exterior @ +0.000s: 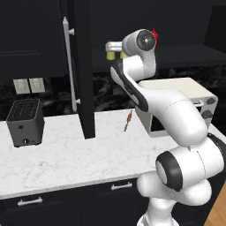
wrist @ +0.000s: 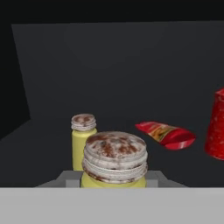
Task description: Put the shaker and condiment bottle from the counter next to their counterparts in the cabinet.
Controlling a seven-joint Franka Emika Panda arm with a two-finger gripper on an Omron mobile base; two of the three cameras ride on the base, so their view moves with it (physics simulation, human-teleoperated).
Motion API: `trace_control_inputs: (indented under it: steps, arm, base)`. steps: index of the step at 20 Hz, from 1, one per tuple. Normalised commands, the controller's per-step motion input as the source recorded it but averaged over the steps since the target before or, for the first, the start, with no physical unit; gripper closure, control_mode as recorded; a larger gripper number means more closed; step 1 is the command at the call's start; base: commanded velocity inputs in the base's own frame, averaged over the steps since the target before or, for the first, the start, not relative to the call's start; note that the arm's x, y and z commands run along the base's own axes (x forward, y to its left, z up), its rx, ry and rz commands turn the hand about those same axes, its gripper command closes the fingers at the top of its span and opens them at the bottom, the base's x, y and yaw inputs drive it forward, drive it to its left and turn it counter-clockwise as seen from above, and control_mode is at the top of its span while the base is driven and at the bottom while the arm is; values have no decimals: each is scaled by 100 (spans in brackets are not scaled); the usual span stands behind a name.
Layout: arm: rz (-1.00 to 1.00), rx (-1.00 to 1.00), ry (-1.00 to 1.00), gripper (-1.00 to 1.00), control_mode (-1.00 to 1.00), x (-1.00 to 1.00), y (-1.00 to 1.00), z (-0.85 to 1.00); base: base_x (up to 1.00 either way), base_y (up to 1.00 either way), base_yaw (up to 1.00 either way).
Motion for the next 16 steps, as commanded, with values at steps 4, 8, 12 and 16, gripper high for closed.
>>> trace_control_inputs:
  steps: [4, 8, 12, 16]
  arm:
    - [0, 0, 0, 100, -100, 30, 0, -16]
    - [0, 1, 0, 100, -100, 43, 0, -1]
    - [0, 0, 0, 100, -100, 31, 0, -4]
    - [0, 0, 0, 100, -100, 11, 0, -14]
  base:
    - [0, 0, 0]
    - [0, 0, 0]
    - [0, 0, 0]
    - [0, 0, 0]
